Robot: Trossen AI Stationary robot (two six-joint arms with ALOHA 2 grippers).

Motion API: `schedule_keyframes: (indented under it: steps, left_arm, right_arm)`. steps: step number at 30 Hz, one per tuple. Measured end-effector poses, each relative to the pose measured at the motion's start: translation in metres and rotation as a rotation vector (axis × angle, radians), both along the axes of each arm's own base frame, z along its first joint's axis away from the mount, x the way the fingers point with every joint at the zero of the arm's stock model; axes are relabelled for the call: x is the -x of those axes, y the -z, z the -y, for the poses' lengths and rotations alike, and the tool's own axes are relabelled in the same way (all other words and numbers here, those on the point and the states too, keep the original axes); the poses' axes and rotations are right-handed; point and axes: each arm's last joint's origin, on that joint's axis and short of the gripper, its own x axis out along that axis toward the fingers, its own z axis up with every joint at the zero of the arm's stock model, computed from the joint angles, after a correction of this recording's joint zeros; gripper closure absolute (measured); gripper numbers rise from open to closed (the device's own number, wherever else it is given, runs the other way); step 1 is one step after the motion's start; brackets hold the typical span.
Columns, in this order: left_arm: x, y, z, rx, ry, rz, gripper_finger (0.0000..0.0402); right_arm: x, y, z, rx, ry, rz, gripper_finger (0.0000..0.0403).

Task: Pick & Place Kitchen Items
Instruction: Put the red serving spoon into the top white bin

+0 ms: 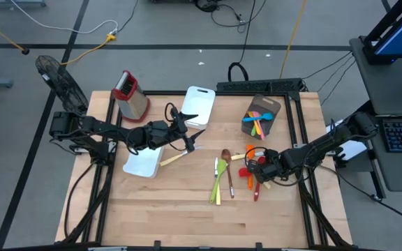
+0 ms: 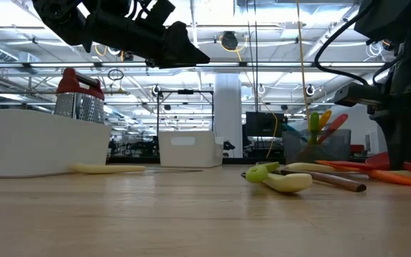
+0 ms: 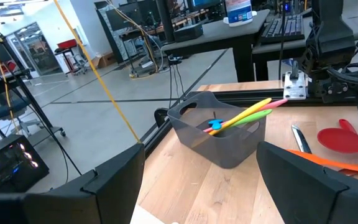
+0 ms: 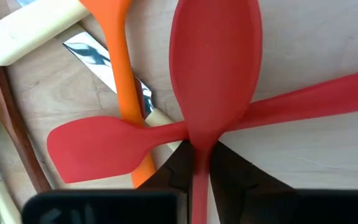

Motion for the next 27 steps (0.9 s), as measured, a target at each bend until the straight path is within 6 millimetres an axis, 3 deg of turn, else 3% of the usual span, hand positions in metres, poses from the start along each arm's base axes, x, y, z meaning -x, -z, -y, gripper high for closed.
schedule_keyframes:
  steps: [12,27]
  left_arm:
    - [0.000,0.000,0.000,0.000,0.000,0.000,0.0092]
    - [0.000,0.000,0.001,0.044,-0.001,0.024,0.0091]
  right_arm:
    - [0.006,-0.018,0.002,-0.056,-0.012,0.099,0.0379]
    - [0.012,-0.054,0.005,-0.112,-0.086,0.369,0.0384]
